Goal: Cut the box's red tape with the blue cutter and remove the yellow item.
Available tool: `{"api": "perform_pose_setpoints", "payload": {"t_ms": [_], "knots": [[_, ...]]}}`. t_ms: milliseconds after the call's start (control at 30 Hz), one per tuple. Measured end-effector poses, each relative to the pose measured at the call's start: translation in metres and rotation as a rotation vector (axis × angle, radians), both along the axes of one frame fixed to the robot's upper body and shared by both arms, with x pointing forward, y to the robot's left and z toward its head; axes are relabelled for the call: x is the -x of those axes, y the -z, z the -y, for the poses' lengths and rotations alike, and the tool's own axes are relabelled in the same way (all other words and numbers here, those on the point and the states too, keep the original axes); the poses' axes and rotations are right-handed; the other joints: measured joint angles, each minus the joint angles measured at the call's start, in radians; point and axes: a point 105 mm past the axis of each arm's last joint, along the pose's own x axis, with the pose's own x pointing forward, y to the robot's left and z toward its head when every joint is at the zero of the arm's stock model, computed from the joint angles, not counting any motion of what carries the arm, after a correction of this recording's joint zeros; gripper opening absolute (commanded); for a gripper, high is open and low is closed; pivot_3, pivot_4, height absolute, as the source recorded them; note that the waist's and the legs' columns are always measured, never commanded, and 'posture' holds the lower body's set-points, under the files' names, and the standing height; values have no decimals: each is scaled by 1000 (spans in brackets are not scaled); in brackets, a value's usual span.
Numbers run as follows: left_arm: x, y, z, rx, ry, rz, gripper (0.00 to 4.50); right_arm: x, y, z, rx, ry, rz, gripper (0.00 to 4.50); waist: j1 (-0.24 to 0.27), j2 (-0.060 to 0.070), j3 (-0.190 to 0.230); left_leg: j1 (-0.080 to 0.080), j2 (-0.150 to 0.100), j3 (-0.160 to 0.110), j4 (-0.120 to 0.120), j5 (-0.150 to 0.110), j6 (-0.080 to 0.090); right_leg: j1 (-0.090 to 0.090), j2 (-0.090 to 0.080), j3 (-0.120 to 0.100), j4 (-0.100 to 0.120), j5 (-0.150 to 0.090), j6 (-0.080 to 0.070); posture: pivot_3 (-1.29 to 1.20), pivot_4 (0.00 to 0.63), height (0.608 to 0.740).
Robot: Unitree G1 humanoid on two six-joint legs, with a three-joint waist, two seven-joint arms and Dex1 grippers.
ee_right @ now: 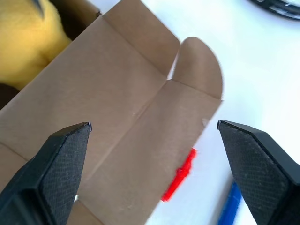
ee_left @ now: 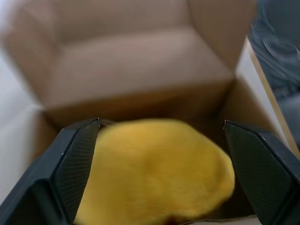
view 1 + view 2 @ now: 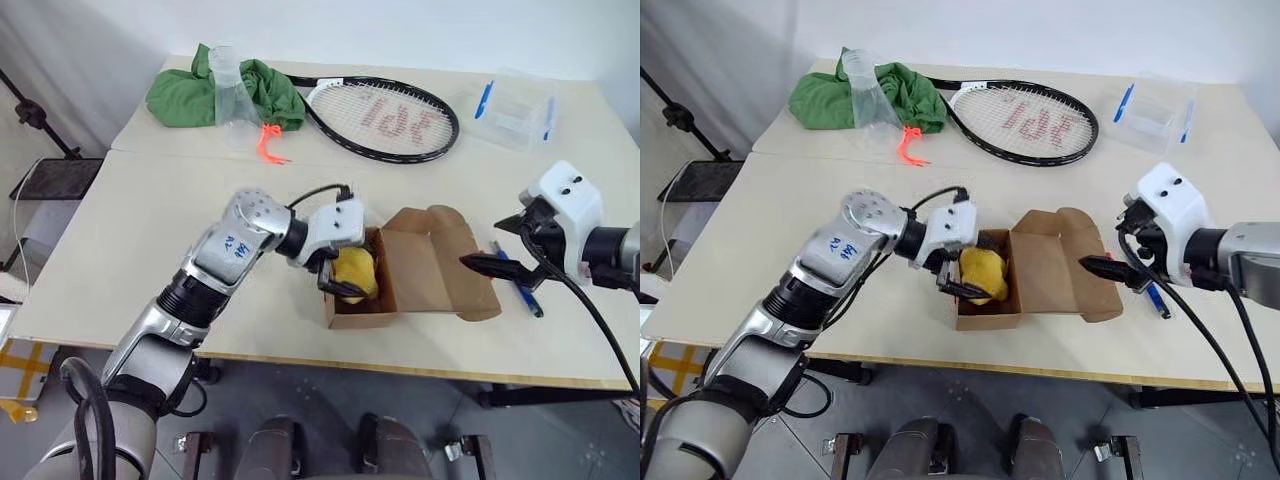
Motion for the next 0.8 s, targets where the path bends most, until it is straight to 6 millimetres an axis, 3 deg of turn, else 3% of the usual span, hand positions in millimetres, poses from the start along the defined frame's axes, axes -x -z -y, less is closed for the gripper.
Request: {"api": "perform_pose_setpoints", "payload": {"t_ms": [100,533,800], "knots": [[-1,2,0,-43,39,23,3866,4,6,-1,-3,7,-9,4500,0,0,0,0,0,0,0,0,0,0,0,0,0,0,0,0,150,740],[-16,-4,2,-40,53,63,83,8,10,-8,-14,21,10,4500,2,0,0,0,0,0,2,0,0,0,0,0,1,0,0,0,150,740],[-21,-48,7,212,-28,-1,22,8,7,-11,-28,-21,23,4500,1,0,0,0,-1,-1,2,0,0,0,0,0,1,0,0,0,150,740]]}}
